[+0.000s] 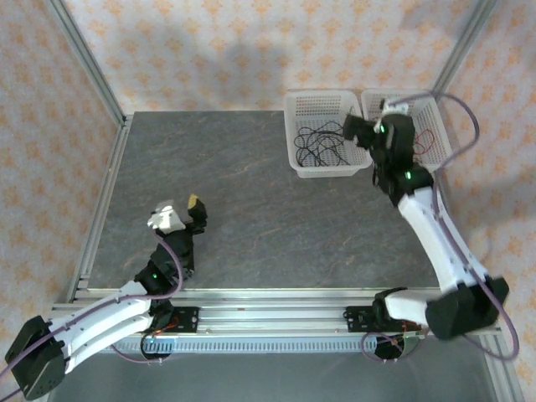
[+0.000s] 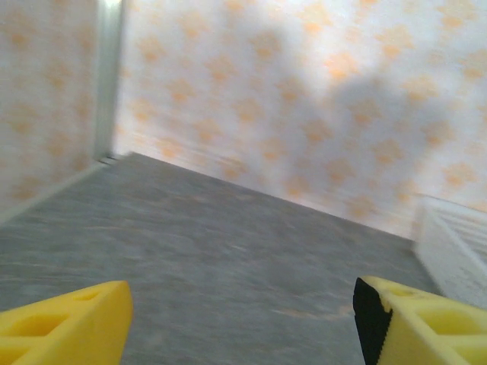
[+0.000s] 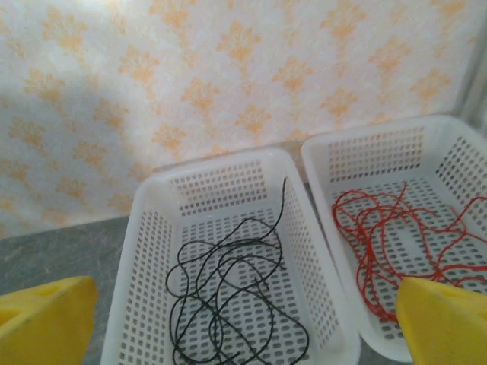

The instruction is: Untangle the cables

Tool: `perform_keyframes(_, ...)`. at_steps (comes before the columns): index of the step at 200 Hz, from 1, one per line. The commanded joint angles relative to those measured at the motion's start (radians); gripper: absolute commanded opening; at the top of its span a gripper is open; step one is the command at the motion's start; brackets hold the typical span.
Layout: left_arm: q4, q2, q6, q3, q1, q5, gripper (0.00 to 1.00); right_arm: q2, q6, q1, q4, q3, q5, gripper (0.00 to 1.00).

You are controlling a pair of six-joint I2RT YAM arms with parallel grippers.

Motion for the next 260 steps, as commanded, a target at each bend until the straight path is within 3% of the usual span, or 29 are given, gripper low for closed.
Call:
perform_keyframes(1, 0.249, -0.028, 0.175, -0.058, 0.075, -0.096, 0.79, -0.17, -0.05, 0.002, 0.365, -0.287, 0.101, 1.0)
perform_keyframes(21, 0.25, 0.005, 0.226, -0.086, 0.162, -0.069, 0.86, -0.28, -0.059, 0.001, 0.517, -0.525, 0.173, 1.0)
perform_keyframes(39, 0.369, 0.075, 0.226, -0.135, 0.244, -0.033, 0.87, -0.313, -0.051, 0.001, 0.625, -0.709, 0.252, 1.0)
perform_keyframes(69, 0.566, 0.306, 0.089, -0.177, 0.429, 0.12, 0.88, -0.282, -0.052, -0.019, 0.986, -0.985, 0.32, 1.0)
perform_keyframes(82, 0.708, 0.478, 0.102, -0.176, 0.48, 0.163, 0.89, -0.239, -0.019, -0.06, 1.081, -1.041, 0.299, 1.0)
perform_keyframes(103, 1.156, 0.821, 0.148, -0.178, 0.519, 0.217, 0.92, -0.135, 0.006, -0.133, 1.22, -1.098, 0.225, 1.0)
perform_keyframes(117, 1.139, 0.915, 0.171, -0.112, 0.541, 0.316, 0.93, -0.082, 0.01, -0.161, 1.296, -1.11, 0.208, 1.0)
perform_keyframes(142, 0.894, 0.829, 0.13, -0.064, 0.567, 0.413, 0.92, 0.004, 0.013, -0.208, 1.421, -1.113, 0.11, 1.0)
perform_keyframes(154, 0.923, 0.878, 0.108, -0.065, 0.607, 0.5, 0.92, 0.063, 0.019, -0.234, 1.471, -1.101, 0.035, 1.0)
perform_keyframes(168, 1.088, 0.971, 0.103, -0.078, 0.648, 0.538, 0.92, 0.176, 0.012, -0.242, 1.555, -1.082, -0.024, 1.0)
perform_keyframes(185, 0.869, 0.87, 0.034, -0.049, 0.687, 0.567, 0.93, 0.349, -0.017, -0.244, 1.612, -1.016, -0.097, 1.0)
perform_keyframes(192, 0.831, 0.868, 0.014, -0.029, 0.702, 0.57, 0.93, 0.397, -0.03, -0.243, 1.576, -0.961, -0.132, 1.0)
perform_keyframes(203, 0.852, 0.908, 0.039, -0.003, 0.705, 0.612, 0.94, 0.368, -0.061, -0.236, 1.282, -0.846, -0.162, 1.0)
perform_keyframes(214, 0.758, 0.9, 0.047, 0.04, 0.706, 0.639, 0.98, 0.395, -0.054, -0.235, 1.43, -0.894, -0.162, 1.0)
perform_keyframes(224, 0.646, 0.885, 0.049, 0.078, 0.703, 0.646, 0.99, 0.374, -0.06, -0.235, 1.346, -0.872, -0.16, 1.0)
perform_keyframes(239, 0.713, 0.908, 0.061, 0.062, 0.7, 0.648, 0.99, 0.383, -0.059, -0.235, 1.392, -0.885, -0.159, 1.0)
perform_keyframes(260, 0.679, 0.897, 0.06, 0.072, 0.699, 0.654, 0.99, 0.375, -0.062, -0.232, 1.369, -0.882, -0.151, 1.0)
